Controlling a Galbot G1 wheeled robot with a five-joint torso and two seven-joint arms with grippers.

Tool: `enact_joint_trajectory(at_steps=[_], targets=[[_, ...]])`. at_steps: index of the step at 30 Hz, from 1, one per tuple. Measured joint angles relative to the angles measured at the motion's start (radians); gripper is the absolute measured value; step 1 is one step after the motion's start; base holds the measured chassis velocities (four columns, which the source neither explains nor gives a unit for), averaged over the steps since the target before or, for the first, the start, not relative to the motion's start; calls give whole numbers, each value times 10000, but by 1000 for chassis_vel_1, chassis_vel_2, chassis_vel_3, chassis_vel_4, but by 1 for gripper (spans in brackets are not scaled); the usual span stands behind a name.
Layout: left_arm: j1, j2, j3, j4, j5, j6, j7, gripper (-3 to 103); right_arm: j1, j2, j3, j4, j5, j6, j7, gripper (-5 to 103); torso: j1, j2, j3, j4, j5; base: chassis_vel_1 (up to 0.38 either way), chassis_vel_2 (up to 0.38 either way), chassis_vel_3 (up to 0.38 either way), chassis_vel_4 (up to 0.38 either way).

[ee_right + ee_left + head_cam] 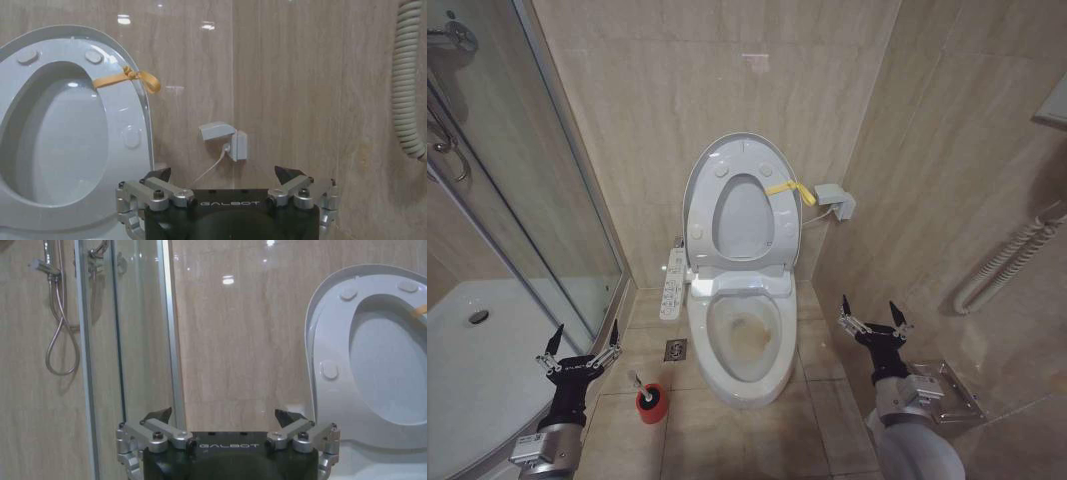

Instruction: Open the toilet lid, clean the toilet bowl with a toilet brush, close the toilet lid, and flush.

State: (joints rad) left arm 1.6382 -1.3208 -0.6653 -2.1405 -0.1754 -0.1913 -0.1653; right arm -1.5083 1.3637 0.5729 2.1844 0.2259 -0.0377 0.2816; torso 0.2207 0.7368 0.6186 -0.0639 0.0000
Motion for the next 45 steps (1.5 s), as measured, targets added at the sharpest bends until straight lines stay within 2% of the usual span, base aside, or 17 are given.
enact_joint_trajectory(at_steps=[45], targets=[[0, 0, 0, -1, 0, 0, 0, 100, 0, -1, 0, 9, 1, 1, -1, 100, 0, 0, 0, 0, 0, 0, 0, 0, 0]])
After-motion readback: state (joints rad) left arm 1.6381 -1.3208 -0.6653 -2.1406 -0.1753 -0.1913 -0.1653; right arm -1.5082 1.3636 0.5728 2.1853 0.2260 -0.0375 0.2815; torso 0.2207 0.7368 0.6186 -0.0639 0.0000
